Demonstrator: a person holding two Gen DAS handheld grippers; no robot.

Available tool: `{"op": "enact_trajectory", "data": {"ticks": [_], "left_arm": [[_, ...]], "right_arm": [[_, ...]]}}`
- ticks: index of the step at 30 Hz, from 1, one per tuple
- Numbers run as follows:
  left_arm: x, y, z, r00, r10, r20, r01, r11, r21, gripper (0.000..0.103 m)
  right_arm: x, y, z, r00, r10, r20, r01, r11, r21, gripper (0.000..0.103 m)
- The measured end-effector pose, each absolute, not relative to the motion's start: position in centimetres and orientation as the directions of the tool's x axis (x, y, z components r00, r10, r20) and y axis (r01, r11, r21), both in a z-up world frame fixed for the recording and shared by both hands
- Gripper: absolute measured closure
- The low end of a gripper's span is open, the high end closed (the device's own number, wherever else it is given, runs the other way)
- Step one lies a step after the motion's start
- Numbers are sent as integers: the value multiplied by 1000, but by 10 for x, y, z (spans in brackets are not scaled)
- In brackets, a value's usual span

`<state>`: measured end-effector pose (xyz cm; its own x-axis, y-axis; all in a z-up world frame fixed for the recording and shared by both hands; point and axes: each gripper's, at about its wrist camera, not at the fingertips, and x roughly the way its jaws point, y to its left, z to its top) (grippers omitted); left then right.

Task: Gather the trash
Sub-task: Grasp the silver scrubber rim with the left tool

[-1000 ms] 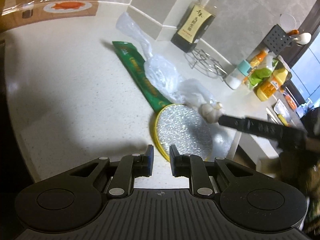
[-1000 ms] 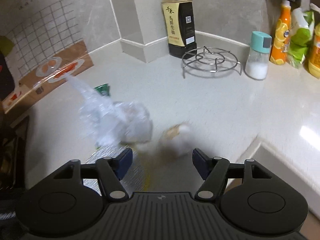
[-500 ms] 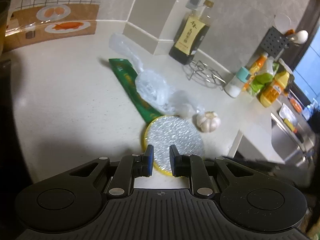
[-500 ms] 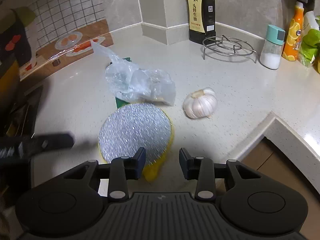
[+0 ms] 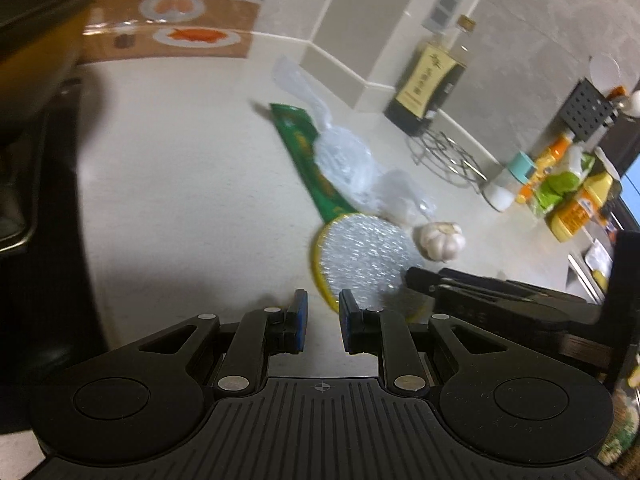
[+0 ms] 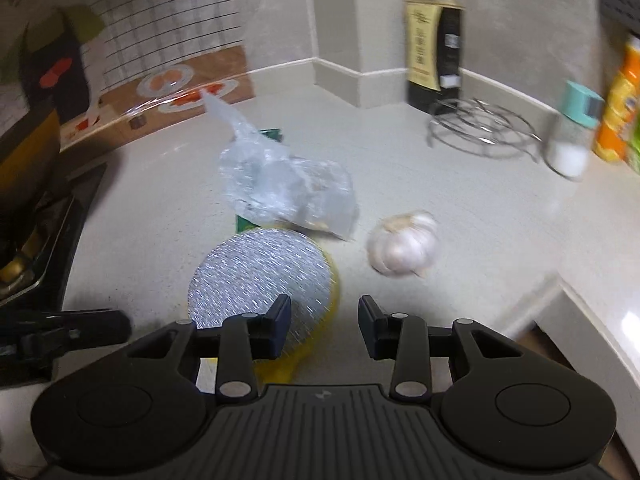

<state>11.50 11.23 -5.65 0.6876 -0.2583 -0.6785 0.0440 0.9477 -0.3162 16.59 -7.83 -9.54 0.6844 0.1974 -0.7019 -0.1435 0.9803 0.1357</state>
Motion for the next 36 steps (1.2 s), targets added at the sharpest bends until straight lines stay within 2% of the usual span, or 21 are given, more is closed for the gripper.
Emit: {"op": "enact_trajectory", "data": {"ticks": [7,14,18,23,29,36], "left_arm": [[118,123,-58,693,-260,-672,23,940,-340,83],[134,105,-66,652,-331,-682,114,932,-344,83],[141,85,-74,605,-353,-713,209,935,-286,83],[145,74,-74,640,-263,-722,236,961,-142,83],[159,86,-78,630,-271,-728,204,962,-181,83],[150,59,-86,529,-396,-750,349,908,-233,83]], "right_arm": [[165,-67,-106,634,277,-722,-231,959,165,66],[130,-77,-105,592,334,-733,-269,940,211,66],[119,-88,-104,593,328,-735,-247,943,222,66],[110,-96,-103,619,254,-743,-215,965,151,66],[111,-110,-94,633,282,-721,-176,959,221,66],[110,-115,-88,649,276,-709,-155,960,231,66]]}}
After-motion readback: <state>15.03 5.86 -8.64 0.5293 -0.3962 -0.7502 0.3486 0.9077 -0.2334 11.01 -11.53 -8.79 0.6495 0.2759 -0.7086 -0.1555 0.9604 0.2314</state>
